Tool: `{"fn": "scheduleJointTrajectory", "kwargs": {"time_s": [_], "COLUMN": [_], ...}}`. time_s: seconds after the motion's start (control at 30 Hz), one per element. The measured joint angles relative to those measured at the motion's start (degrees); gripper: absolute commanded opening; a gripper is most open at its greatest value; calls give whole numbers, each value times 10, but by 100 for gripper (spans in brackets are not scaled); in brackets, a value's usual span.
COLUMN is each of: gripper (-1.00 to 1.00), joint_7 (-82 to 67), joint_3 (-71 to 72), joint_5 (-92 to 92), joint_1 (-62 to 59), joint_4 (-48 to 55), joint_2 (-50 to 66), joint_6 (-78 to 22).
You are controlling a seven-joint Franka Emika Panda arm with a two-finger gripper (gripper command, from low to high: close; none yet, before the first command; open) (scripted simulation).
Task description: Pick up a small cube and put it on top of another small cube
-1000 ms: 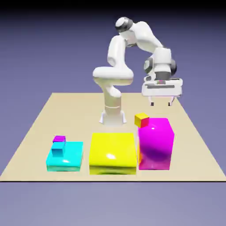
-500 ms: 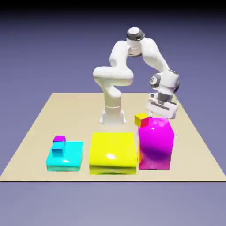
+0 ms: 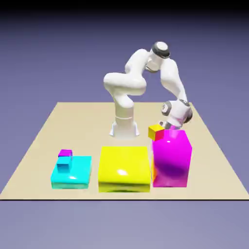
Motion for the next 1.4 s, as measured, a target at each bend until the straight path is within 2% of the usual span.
{"fn": "scheduleJointTrajectory", "kwargs": {"time_s": [0.2, 0.27, 0.7, 1.0, 1.4], "gripper": [-100, -100, -100, -100, -100], "joint_7": [51, 44, -90, -189, -297], "joint_3": [-124, -137, -351, -537, -787], "joint_5": [-116, -156, -479, -702, -912], "joint_1": [80, 118, 98, 0, -245], "joint_4": [-20, 4, 81, 94, 32], "joint_2": [23, 30, 181, 308, 468], "joint_6": [-51, -61, 39, 148, 324]}}
